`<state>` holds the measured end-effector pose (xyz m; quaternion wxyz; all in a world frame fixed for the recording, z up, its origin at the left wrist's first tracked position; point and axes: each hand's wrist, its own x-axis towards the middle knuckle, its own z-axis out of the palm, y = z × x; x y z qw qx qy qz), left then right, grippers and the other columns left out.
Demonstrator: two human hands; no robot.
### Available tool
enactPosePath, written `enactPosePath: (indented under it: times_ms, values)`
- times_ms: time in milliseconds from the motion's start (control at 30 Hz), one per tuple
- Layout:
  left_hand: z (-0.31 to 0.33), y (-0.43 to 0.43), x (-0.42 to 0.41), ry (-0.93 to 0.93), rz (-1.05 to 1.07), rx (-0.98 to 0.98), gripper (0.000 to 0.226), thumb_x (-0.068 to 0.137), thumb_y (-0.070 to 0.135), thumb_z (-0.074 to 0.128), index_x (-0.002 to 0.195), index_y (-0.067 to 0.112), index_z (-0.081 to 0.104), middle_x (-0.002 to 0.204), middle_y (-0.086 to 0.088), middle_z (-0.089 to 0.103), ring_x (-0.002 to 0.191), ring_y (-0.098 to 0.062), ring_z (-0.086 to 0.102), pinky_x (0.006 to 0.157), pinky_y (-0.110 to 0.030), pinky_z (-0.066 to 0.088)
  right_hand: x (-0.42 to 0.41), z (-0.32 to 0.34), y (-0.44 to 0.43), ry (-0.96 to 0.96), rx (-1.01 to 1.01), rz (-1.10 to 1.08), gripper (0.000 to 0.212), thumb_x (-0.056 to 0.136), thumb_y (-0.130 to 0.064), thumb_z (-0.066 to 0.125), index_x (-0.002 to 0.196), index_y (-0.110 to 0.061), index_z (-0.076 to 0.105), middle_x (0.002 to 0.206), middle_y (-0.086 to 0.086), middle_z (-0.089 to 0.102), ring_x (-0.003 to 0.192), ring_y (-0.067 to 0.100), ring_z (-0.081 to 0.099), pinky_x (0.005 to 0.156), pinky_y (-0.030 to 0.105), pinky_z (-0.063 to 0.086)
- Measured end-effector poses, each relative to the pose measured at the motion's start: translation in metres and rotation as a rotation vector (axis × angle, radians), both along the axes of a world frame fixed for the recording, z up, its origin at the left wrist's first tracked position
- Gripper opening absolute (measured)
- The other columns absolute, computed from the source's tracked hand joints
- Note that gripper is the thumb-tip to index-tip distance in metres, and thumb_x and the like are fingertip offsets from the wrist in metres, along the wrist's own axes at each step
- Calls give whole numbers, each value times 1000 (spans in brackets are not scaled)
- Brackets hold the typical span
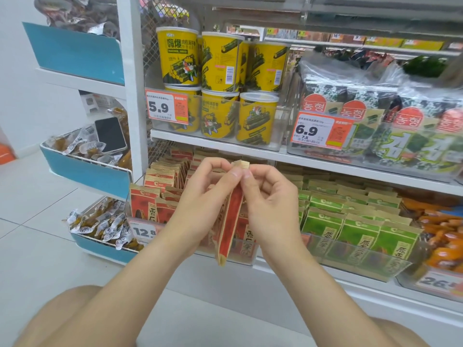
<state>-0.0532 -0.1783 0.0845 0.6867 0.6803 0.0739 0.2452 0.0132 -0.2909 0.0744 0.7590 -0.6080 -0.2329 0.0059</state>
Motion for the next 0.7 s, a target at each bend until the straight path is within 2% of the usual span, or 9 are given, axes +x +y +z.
enactPosePath:
  times_ms: [67, 200, 333, 433, 500, 533, 600, 633, 700]
  values:
    - [-2, 0, 0, 14, -52, 1, 15, 108, 35, 61, 104, 21, 66, 87, 2, 68, 81, -14, 65, 76, -35, 51, 2, -3, -4, -4, -3, -11, 6, 104, -12, 69, 105, -9, 74, 88, 10, 79, 77, 13, 73, 71, 29, 59]
    - [-4, -3, 0, 35, -72, 24, 30, 114, 33, 49, 92, 22, 66, 85, -4, 64, 83, -22, 59, 83, -46, 47, 5, -3, -6, -25, -24, -35, 5, 103, -13, 71, 102, -11, 76, 85, 10, 80, 73, 12, 72, 69, 30, 60]
    - [-4, -3, -2, 35, -47, 47, 33, 116, 35, 45, 91, 20, 60, 84, -5, 60, 81, -21, 55, 77, -42, 46, 1, -1, -2, -29, -20, -45, 6, 102, -14, 73, 103, -10, 78, 82, 8, 80, 71, 12, 71, 67, 30, 60]
    - [-4, 2, -2, 28, -35, 40, 34, 116, 36, 44, 95, 15, 60, 86, -7, 61, 80, -21, 56, 75, -39, 48, -1, -1, 2, 4, -7, -10, 9, 100, -17, 76, 105, -10, 78, 84, 13, 80, 73, 19, 73, 72, 45, 64]
    - [-4, 6, -3, 21, -18, 10, 33, 116, 35, 43, 95, 16, 60, 82, -6, 62, 73, -18, 57, 67, -35, 48, -2, 1, 4, 5, -9, 24, 10, 97, -16, 79, 105, -11, 78, 87, 13, 80, 78, 23, 76, 77, 50, 65]
    - [-3, 7, -4, 11, -4, -5, 32, 116, 34, 43, 95, 17, 60, 82, -6, 61, 73, -18, 57, 66, -35, 48, -3, 2, 4, -16, -32, 45, 10, 96, -13, 80, 105, -12, 77, 88, 12, 80, 80, 23, 77, 78, 48, 65]
    - [-4, 13, -3, -25, 34, -30, 32, 117, 33, 44, 97, 12, 58, 89, -9, 61, 83, -23, 57, 77, -43, 50, -4, 2, 6, -101, -144, 74, 13, 92, -9, 82, 101, -16, 75, 88, 6, 78, 82, 18, 74, 78, 39, 63]
    - [-4, 15, -3, -47, 54, -45, 32, 116, 33, 45, 99, 9, 57, 93, -11, 60, 87, -25, 55, 82, -46, 47, -4, 0, 7, -138, -213, 86, 14, 89, -12, 82, 98, -19, 74, 90, 3, 77, 85, 14, 72, 80, 36, 61]
    - [-2, 21, -3, -87, 93, -98, 32, 113, 35, 47, 102, 5, 54, 97, -11, 58, 90, -26, 49, 86, -48, 42, -6, -3, 11, -162, -345, 112, 19, 83, -32, 81, 98, -28, 69, 104, -4, 75, 98, 12, 71, 89, 40, 60]
